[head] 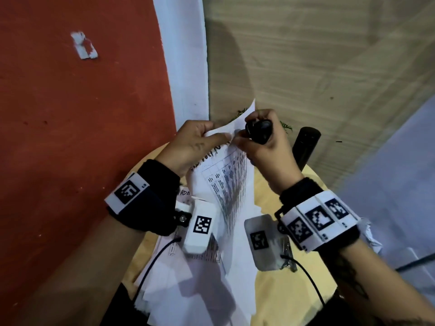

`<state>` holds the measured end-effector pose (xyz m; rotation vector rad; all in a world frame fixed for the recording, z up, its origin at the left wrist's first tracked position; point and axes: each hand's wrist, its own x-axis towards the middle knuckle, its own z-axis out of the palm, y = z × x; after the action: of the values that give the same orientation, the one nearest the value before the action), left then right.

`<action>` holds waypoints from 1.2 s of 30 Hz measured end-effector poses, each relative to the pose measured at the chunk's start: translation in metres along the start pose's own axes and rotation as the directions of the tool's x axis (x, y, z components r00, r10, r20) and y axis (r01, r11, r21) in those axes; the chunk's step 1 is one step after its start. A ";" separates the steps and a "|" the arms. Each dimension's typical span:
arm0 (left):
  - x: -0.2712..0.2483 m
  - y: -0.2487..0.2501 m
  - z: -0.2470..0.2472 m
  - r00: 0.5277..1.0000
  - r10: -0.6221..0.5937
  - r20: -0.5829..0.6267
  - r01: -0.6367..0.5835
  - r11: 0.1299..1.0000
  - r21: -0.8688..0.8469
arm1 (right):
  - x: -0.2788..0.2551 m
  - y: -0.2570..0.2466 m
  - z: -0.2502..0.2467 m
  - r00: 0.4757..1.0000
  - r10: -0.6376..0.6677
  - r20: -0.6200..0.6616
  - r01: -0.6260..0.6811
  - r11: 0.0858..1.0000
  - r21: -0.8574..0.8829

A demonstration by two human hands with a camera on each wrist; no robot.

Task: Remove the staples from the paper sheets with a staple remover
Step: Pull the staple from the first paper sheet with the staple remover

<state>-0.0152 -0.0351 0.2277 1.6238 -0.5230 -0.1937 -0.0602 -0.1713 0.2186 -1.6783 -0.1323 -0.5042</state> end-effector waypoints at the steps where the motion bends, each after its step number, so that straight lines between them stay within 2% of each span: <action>1: 0.000 0.000 -0.002 1.000 0.006 0.010 -0.006 1.000 0.022 | 0.002 -0.002 -0.004 0.995 0.078 0.056 -0.080 0.996 0.047; 3: 0.001 -0.001 -0.009 1.000 0.009 0.025 -0.011 0.997 0.071 | 0.004 -0.002 -0.015 0.972 0.187 0.143 -0.186 0.982 -0.020; 5: 0.001 -0.001 -0.015 0.999 0.036 0.025 -0.040 0.987 0.156 | 0.003 0.011 -0.025 0.955 0.249 0.159 -0.198 0.940 -0.278; 8: 0.003 -0.001 -0.023 0.991 0.127 0.037 -0.133 0.944 0.303 | -0.007 0.040 -0.033 0.954 0.274 0.123 -0.151 0.792 -0.592; 10: 0.002 0.002 -0.027 0.985 0.154 0.079 -0.172 0.922 0.346 | -0.014 0.053 -0.035 0.969 0.240 0.057 -0.135 0.709 -0.693; 11: 0.002 0.003 -0.029 0.981 0.168 0.102 -0.194 0.912 0.361 | -0.015 0.058 -0.036 0.977 0.211 0.013 -0.142 0.703 -0.697; 13: 0.001 0.006 -0.035 0.972 0.193 0.134 -0.229 0.900 0.370 | -0.014 0.065 -0.039 0.982 0.175 -0.066 -0.180 0.787 -0.591; 16: -0.001 0.012 -0.043 0.961 0.239 0.142 -0.276 0.878 0.391 | -0.007 0.065 -0.041 0.951 0.266 -0.156 -0.293 0.938 -0.186; 18: -0.002 0.016 -0.047 0.955 0.260 0.141 -0.295 0.877 0.379 | -0.001 0.064 -0.039 0.923 0.373 -0.101 -0.370 0.928 0.047; 21: -0.002 0.018 -0.052 0.945 0.318 0.077 -0.324 0.872 0.368 | 0.010 0.068 -0.031 0.896 0.444 0.014 -0.430 0.858 0.282; 24: -0.001 0.012 -0.059 0.921 0.386 -0.057 -0.342 0.869 0.358 | 0.015 0.068 -0.024 0.884 0.466 0.040 -0.441 0.800 0.407; 27: 0.003 0.002 -0.075 0.897 0.387 -0.211 -0.295 0.883 0.365 | 0.018 0.062 -0.019 0.878 0.479 -0.021 -0.415 0.781 0.467; 28: 0.004 -0.006 -0.084 0.906 0.341 -0.251 -0.261 0.916 0.306 | 0.020 0.060 -0.018 0.873 0.485 -0.047 -0.401 0.771 0.495; 30: 0.003 -0.026 -0.100 0.948 0.167 -0.272 -0.168 0.986 0.022 | 0.025 0.055 -0.015 0.864 0.498 -0.072 -0.381 0.741 0.553; 32: -0.005 -0.049 -0.106 0.976 -0.057 -0.211 0.008 0.974 -0.227 | 0.031 0.048 -0.008 0.856 0.514 -0.052 -0.382 0.699 0.605; 34: -0.017 -0.071 -0.105 0.973 -0.199 -0.115 0.175 0.966 -0.188 | 0.038 0.047 0.003 0.840 0.542 -0.014 -0.404 0.643 0.651; 36: -0.024 -0.086 -0.108 0.965 -0.239 -0.107 0.231 0.970 -0.081 | 0.043 0.051 0.014 0.819 0.574 0.001 -0.431 0.613 0.662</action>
<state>0.0284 0.0755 0.1532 1.6179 -0.2314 -0.2890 0.0002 -0.1754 0.1880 -0.9008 0.3092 -0.1578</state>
